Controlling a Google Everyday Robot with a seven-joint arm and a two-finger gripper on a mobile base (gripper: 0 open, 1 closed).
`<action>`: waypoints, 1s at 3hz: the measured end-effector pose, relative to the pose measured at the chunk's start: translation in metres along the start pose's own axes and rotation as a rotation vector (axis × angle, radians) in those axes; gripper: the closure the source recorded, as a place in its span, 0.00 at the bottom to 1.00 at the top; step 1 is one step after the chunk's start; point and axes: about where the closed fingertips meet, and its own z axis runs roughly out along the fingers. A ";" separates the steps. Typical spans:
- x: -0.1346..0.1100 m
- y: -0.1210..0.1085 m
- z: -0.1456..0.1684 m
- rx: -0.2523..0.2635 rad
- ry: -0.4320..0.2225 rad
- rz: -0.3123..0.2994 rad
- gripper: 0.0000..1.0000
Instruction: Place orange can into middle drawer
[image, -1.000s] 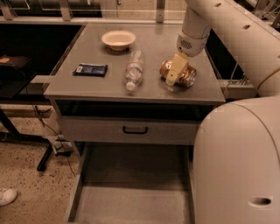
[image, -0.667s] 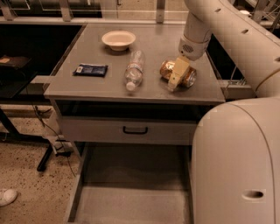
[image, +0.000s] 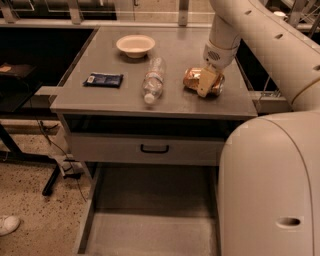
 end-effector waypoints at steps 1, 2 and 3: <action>0.000 0.000 0.000 0.000 0.000 0.000 0.66; 0.000 0.000 0.000 0.000 0.000 0.000 0.89; 0.010 0.005 -0.006 0.014 -0.005 0.005 1.00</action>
Offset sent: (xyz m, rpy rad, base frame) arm 0.0000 0.0000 0.0000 0.0000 0.0000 0.0000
